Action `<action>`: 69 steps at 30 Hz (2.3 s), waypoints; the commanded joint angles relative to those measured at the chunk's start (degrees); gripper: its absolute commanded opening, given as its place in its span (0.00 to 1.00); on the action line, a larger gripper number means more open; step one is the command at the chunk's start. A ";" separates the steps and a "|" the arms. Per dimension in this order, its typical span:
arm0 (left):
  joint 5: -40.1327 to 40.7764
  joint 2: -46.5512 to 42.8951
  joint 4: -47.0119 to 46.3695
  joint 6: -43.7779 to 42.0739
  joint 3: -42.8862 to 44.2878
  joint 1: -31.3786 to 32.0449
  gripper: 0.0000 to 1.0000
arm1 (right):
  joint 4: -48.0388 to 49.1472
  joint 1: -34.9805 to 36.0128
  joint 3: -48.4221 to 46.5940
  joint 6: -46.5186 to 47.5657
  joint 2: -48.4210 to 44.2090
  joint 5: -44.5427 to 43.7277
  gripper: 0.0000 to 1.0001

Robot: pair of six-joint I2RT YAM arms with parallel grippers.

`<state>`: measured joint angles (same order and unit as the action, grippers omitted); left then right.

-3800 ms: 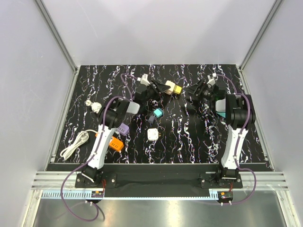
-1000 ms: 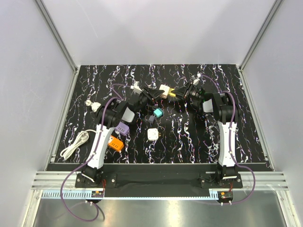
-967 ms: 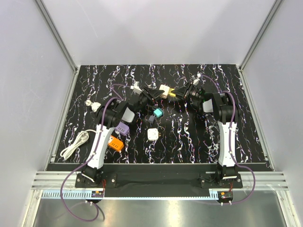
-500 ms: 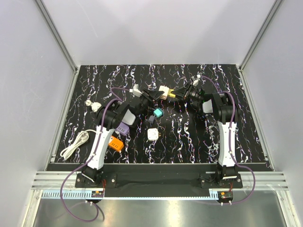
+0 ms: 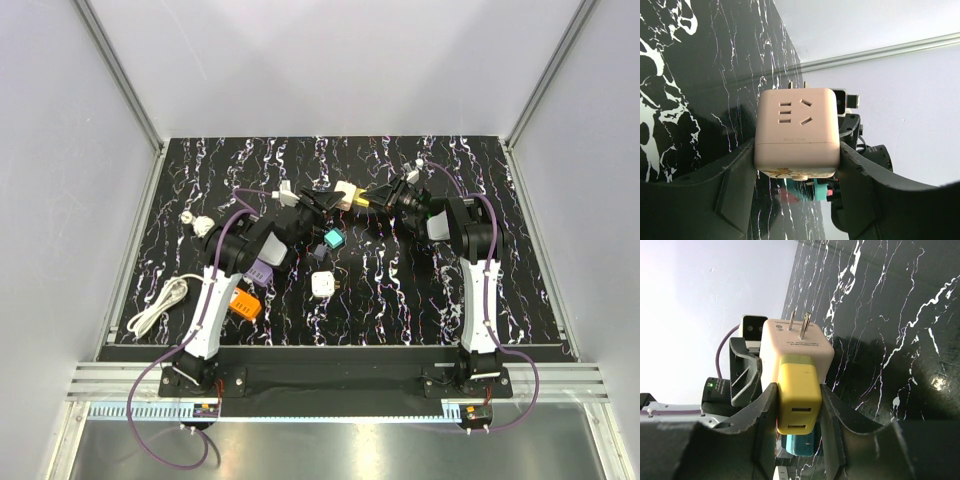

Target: Pull the plug off the socket

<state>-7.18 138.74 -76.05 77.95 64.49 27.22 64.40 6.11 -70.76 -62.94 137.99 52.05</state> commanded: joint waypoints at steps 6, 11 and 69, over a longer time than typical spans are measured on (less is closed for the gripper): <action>14.65 -2.86 -4.55 -0.26 -3.05 -2.88 0.00 | 5.11 -2.33 2.64 3.01 -1.33 -5.38 0.00; 14.13 -1.81 -5.24 0.53 -2.18 -2.88 0.00 | 12.41 -2.42 3.70 -0.34 -0.71 -5.73 0.00; 7.44 -11.54 21.89 -14.11 1.16 -3.76 0.00 | 9.96 -3.38 6.08 4.14 -3.87 -6.88 0.00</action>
<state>1.10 132.00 -60.69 70.76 63.44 22.98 74.00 2.26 -62.67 -61.67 137.56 44.23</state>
